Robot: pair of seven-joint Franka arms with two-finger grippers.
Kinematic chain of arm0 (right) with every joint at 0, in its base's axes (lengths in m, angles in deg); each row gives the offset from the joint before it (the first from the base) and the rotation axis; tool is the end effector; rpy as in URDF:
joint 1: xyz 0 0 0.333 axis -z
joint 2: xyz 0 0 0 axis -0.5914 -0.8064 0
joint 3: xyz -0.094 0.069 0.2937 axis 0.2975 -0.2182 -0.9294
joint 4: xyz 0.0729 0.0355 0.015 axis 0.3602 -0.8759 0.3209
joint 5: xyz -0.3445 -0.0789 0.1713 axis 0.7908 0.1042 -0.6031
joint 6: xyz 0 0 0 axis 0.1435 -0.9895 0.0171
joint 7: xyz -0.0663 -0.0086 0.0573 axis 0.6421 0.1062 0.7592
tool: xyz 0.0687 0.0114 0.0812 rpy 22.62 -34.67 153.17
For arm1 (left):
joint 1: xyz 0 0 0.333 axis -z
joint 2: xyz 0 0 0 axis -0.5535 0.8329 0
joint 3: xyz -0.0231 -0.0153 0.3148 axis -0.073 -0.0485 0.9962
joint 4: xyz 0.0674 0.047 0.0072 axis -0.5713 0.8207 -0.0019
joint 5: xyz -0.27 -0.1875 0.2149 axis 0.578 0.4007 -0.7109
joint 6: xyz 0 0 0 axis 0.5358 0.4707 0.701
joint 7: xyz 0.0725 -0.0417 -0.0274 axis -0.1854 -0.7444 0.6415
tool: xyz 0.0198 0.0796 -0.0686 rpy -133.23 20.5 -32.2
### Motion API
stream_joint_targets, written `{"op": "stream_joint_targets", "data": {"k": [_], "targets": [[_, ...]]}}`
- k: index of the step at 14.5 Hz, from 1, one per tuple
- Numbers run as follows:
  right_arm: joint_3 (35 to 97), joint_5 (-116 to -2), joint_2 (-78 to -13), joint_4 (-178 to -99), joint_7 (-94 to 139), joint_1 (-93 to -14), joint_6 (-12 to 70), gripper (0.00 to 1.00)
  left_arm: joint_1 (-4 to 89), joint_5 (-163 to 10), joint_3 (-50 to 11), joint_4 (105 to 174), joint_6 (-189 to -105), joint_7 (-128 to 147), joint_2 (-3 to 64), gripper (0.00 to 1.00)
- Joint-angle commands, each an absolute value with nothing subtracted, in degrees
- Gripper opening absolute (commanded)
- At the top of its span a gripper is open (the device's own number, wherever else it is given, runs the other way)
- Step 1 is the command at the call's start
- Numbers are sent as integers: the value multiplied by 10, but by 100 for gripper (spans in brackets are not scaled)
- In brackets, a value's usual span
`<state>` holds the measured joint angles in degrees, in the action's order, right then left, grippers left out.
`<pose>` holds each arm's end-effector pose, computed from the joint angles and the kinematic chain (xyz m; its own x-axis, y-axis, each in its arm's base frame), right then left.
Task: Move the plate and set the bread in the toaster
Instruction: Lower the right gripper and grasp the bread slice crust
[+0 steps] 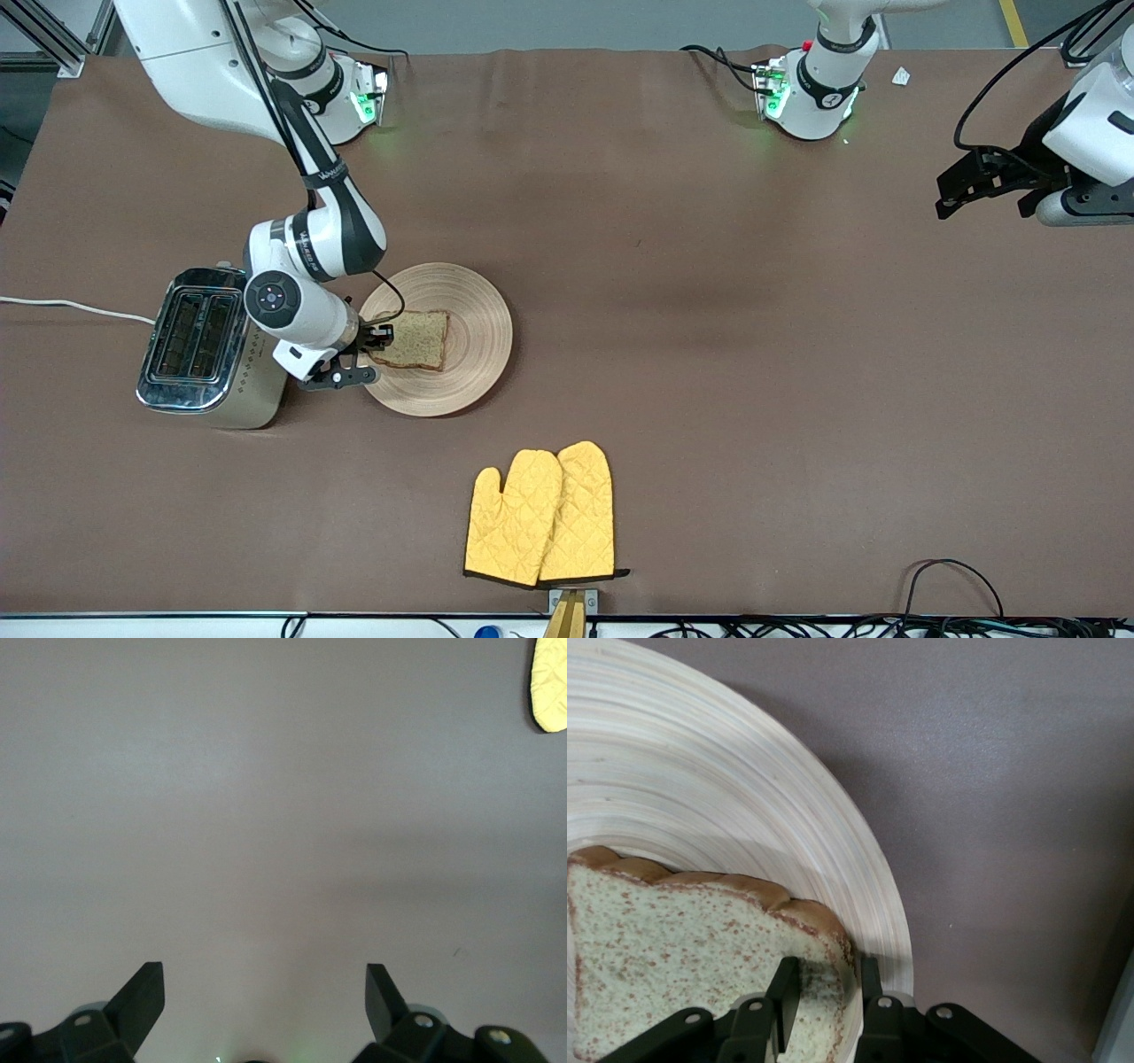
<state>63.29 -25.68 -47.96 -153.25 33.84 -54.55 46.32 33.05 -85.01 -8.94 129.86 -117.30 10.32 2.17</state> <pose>0.5749 0.1607 0.2205 0.9842 0.1222 -0.1283 0.1232 -0.9924 0.0004 0.5289 -0.0692 0.6450 0.9999 -0.0006 -0.0103 -0.0006 -1.0000 0.0003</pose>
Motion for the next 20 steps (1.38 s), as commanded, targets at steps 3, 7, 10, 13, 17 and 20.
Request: {"op": "stream_joint_targets", "data": {"k": [3, 7, 10, 13, 17, 20], "targets": [[630, -250, -464, -1556, 335, -542, 474, 26, 329, -864, -92, 1305, -1168, 103, 12, 100], [631, -250, -464, -1556, 335, -544, 471, 11, 331, -864, -92, 1305, -1168, 108, 12, 100], [630, -250, -464, -1555, 335, -543, 470, 0, 331, -864, -92, 1305, -1168, 108, 12, 100], [630, -251, -464, -1554, 337, -543, 467, 0, 331, -864, -92, 1306, -1168, 108, 14, 100], [632, -250, -433, -1523, 369, -568, 417, 0, 331, -864, -92, 1304, -1169, 108, 15, 100], [633, -234, -406, -1440, 372, -570, 298, 0, 331, -864, -92, 1304, -1169, 108, 15, 100]]}}
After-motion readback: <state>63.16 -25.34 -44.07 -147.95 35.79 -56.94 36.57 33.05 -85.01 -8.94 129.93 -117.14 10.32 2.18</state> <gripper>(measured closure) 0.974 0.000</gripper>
